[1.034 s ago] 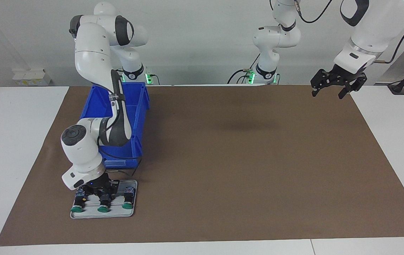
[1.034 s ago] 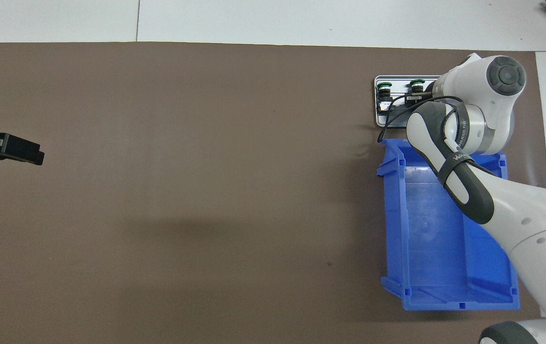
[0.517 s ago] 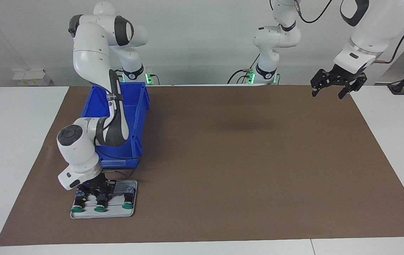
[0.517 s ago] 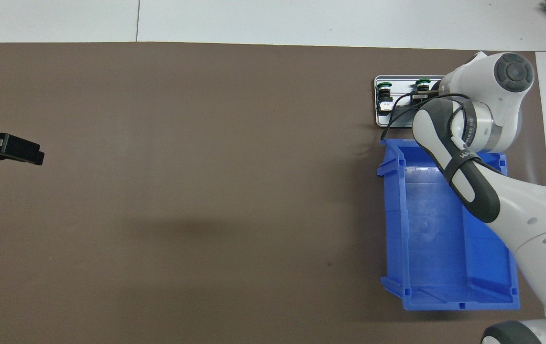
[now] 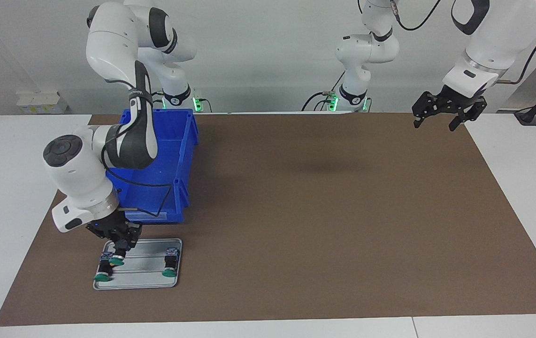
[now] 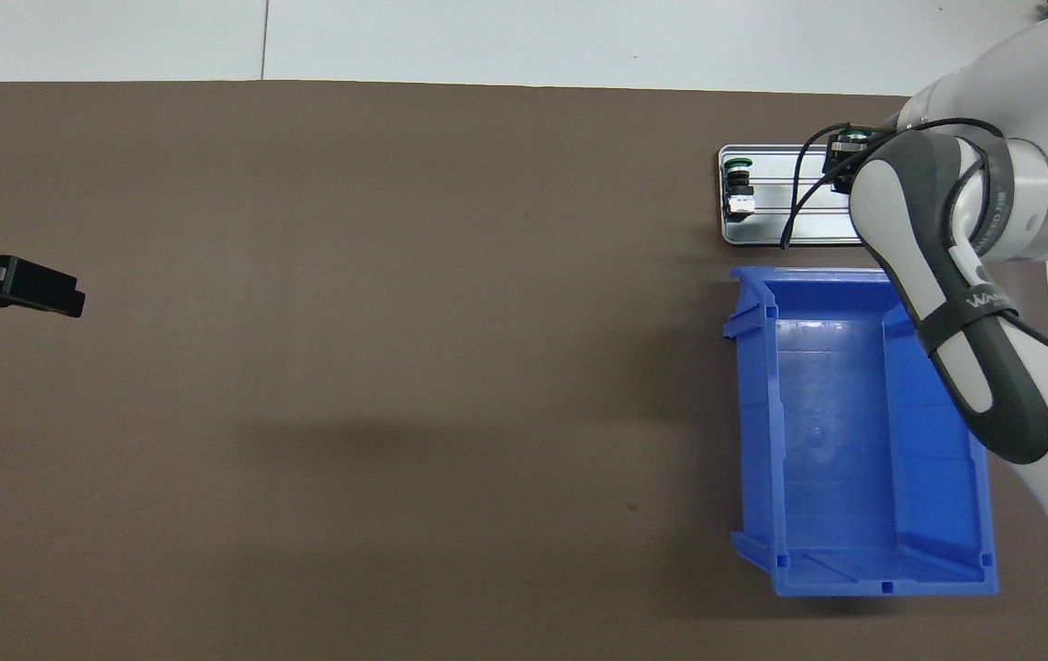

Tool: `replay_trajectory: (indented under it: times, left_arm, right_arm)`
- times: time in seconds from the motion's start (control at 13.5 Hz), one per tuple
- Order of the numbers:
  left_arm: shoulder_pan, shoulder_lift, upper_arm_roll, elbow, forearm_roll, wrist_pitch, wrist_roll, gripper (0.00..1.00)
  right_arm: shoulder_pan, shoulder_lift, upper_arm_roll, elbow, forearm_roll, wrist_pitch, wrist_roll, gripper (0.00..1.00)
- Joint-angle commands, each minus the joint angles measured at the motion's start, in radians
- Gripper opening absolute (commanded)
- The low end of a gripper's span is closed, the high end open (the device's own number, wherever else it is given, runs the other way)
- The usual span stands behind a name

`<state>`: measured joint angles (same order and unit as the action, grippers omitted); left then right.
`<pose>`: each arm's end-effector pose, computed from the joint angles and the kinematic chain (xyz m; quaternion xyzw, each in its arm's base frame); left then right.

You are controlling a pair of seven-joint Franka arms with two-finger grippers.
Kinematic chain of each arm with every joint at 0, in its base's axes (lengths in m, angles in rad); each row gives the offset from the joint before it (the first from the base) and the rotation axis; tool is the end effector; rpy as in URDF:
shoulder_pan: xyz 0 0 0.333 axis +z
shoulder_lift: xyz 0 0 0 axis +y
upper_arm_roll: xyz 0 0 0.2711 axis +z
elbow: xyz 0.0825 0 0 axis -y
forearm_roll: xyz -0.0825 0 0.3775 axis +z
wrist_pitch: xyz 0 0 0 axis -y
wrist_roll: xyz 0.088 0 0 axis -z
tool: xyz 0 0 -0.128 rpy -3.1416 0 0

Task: Place and press button with both arms
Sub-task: 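Carry the button and set it on the table center with the right gripper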

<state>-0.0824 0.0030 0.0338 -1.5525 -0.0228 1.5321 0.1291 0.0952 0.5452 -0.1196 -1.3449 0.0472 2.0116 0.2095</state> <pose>0.5437 -0.0295 0.5621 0.9959 -0.0890 -0.0112 0.0118 0.6983 0.0008 0.3675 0.9914 -0.1147 0.0631 0.0026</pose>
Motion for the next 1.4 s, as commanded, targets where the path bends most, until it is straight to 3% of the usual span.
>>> replay_trajectory:
  times: [0.0,0.89,1.03,1.33]
  left_arm:
    - [0.015,-0.027,-0.011,-0.029,-0.002,-0.003,-0.006,1.00]
    - [0.015,-0.026,-0.009,-0.029,-0.002,-0.003,-0.006,1.00]
    - [0.015,-0.026,-0.009,-0.029,-0.002,-0.003,-0.006,1.00]
    - [0.015,-0.026,-0.009,-0.029,-0.002,-0.003,-0.006,1.00]
  right_arm:
    - [0.053,0.013,0.001,0.105,-0.055,-0.111,0.224,0.00]
    - [0.379,0.021,0.012,0.132,-0.067,-0.137,1.236,0.00]
    - [0.441,0.085,0.011,0.141,-0.078,-0.082,1.376,0.00]
    - [0.504,0.268,0.012,0.297,-0.078,-0.041,1.605,0.00]
